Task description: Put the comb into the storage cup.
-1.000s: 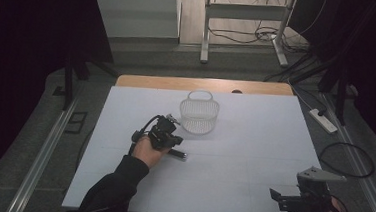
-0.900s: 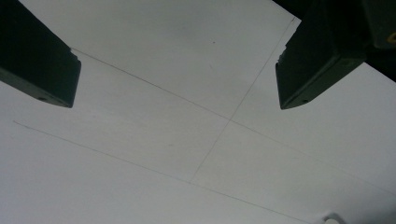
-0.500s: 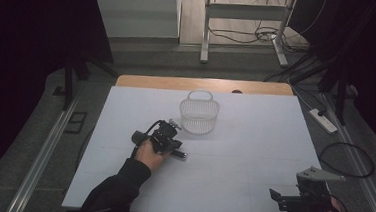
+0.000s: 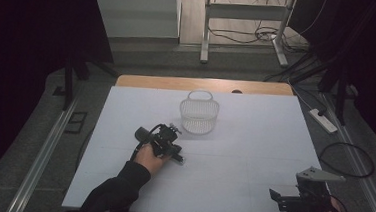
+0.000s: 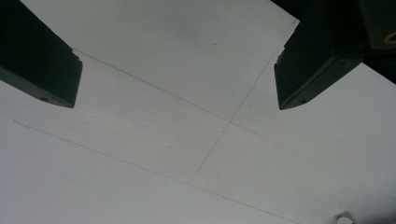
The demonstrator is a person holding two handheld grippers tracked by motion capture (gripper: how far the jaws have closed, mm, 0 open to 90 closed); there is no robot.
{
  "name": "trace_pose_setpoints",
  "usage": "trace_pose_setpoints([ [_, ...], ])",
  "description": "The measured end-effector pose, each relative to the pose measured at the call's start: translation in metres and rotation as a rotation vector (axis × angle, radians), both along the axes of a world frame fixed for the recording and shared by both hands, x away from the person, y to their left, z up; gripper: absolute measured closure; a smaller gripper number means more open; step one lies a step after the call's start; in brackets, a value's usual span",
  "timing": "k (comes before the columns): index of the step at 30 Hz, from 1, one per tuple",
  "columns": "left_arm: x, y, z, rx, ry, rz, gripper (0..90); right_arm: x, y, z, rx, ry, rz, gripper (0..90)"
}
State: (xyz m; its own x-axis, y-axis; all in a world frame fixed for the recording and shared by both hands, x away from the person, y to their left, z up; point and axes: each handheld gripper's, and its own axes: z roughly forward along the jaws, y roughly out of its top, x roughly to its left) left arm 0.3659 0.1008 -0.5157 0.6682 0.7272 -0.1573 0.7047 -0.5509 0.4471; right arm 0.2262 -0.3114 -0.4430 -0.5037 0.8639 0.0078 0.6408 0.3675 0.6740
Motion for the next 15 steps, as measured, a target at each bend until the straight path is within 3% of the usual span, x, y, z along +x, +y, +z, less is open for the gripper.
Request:
trace_pose_setpoints([
  [15, -0.020, 0.013, 0.002, 0.035, 0.037, -0.001, 89.1, -0.001, 0.001, 0.000, -0.006, 0.001, 0.006, 1.3],
])
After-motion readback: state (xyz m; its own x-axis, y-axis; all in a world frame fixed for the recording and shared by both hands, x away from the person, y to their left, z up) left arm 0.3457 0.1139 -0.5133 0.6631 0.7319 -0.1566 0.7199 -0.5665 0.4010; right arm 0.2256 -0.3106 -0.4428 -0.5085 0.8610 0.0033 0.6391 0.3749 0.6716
